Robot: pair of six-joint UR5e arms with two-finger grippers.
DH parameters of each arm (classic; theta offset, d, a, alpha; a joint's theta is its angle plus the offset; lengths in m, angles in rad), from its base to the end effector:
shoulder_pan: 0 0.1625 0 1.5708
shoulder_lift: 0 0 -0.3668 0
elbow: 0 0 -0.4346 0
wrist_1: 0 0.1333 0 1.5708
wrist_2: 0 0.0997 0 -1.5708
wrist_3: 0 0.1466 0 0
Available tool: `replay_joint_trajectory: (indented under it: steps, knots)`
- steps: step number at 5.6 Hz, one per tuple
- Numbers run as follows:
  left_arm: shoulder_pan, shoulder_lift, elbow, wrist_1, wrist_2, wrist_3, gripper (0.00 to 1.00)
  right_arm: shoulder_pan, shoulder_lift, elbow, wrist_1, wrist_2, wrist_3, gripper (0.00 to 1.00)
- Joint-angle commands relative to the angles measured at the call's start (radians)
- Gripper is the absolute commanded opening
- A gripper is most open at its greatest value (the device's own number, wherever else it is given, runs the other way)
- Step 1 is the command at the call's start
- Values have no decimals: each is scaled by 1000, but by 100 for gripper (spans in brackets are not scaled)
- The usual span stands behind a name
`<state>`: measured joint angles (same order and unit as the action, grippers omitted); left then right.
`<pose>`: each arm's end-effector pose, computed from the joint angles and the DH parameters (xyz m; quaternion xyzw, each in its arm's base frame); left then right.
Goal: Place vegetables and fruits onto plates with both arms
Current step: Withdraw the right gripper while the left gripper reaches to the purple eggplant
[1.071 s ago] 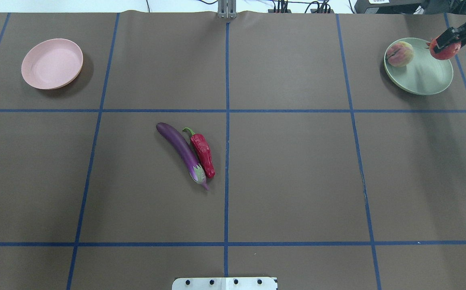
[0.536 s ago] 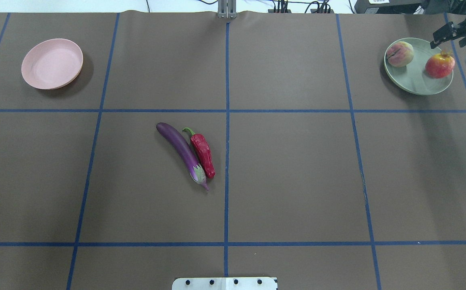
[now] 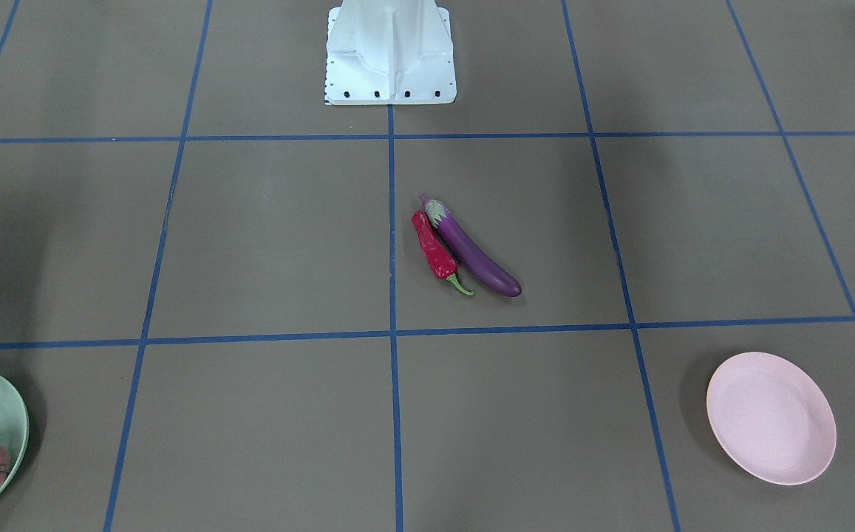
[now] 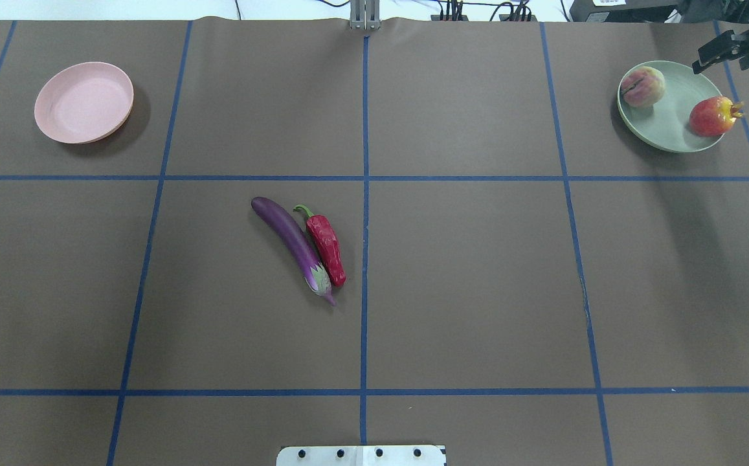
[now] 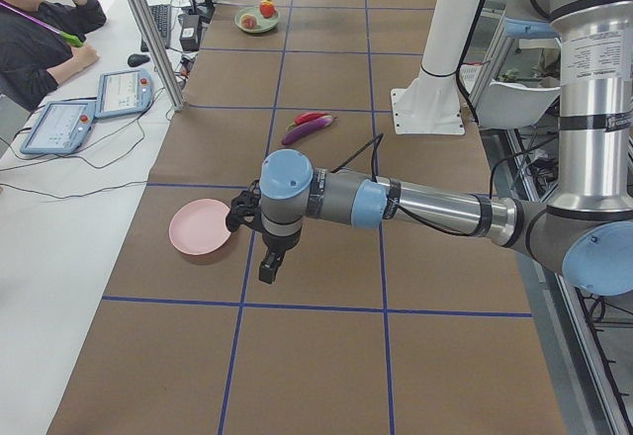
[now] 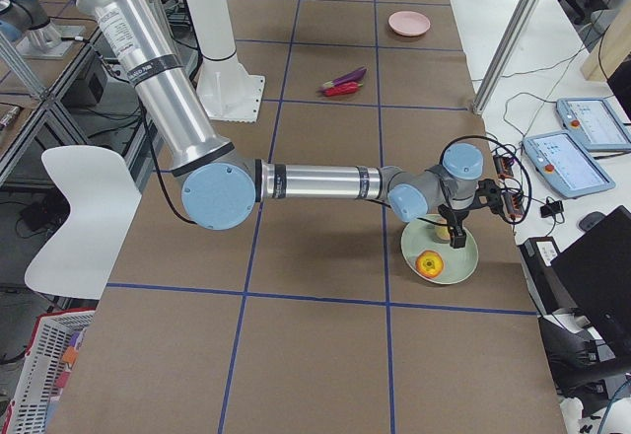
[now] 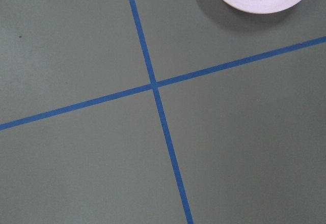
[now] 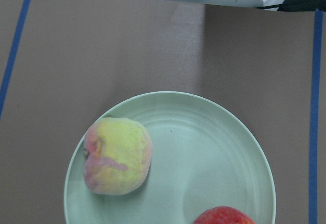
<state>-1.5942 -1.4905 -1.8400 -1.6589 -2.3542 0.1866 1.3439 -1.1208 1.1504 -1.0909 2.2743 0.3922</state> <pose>-0.0420 -0.5209 0.5191 0.1665 0.3626 0.1271 0.9081 -0.1280 -0.7253 0.5289 0.1238 -0.3896 -0.0115 0.9125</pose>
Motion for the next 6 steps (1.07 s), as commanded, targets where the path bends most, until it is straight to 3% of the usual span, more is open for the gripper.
replay_joint_trajectory:
  steps: [1, 2, 4, 6]
  knots:
    - [90, -84, 8, -162, -78, -119, 100, 50, -104, 159, -72, 72, -10, 99]
    - [161, -133, -4, -177, -91, -443, 100, 93, -217, 246, -72, 127, -42, 99]
    - [305, -239, 7, -168, -80, -679, 100, 129, -431, 377, -130, 128, -146, 99]
    - [464, -334, 7, -194, -54, -874, 100, 194, -473, 467, -324, 102, -348, 99]
